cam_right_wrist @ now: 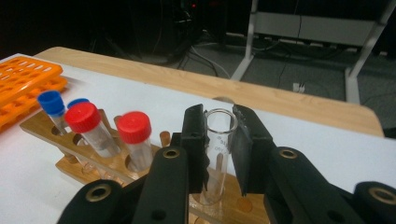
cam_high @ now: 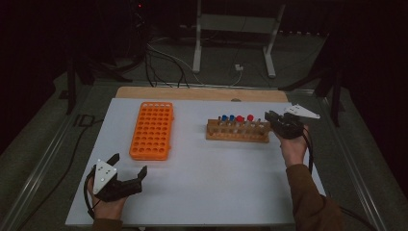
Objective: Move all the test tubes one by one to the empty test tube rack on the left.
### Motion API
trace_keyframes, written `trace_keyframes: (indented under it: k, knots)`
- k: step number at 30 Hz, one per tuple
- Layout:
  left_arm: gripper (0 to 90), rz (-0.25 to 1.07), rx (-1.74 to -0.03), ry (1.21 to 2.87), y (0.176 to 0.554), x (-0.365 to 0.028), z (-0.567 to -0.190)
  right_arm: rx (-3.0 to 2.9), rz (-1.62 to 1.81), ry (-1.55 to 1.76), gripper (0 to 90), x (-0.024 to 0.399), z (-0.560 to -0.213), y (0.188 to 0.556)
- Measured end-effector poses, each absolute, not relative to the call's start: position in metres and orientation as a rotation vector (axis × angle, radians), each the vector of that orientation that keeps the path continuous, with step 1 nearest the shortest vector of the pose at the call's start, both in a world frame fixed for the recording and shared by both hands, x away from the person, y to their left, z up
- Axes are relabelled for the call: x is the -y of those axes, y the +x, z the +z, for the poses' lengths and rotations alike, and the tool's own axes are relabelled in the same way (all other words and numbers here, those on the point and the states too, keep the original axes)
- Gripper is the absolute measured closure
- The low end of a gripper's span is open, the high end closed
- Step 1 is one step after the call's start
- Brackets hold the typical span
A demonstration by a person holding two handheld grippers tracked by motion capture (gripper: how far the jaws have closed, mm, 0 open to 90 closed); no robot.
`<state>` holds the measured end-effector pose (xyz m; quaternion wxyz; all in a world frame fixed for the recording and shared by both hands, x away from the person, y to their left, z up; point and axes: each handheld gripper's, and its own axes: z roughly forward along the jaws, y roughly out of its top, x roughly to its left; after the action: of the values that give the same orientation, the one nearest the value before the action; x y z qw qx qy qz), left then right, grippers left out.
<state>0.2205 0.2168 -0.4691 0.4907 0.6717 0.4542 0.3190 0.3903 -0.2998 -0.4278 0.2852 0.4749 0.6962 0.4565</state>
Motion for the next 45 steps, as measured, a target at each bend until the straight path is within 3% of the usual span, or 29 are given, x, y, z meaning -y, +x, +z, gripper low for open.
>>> trace_keyframes:
  k: [29,45]
  knots:
    - [0.8,0.802,-1.063,1.65,0.224,-0.208,-0.469,-1.921,1.301,1.116,76.5,0.283,-0.39,0.364]
    - [0.8,0.71,-0.951,1.708,0.256,-0.155,-0.446,-2.046,1.361,1.041,76.5,0.254,-0.393,0.354]
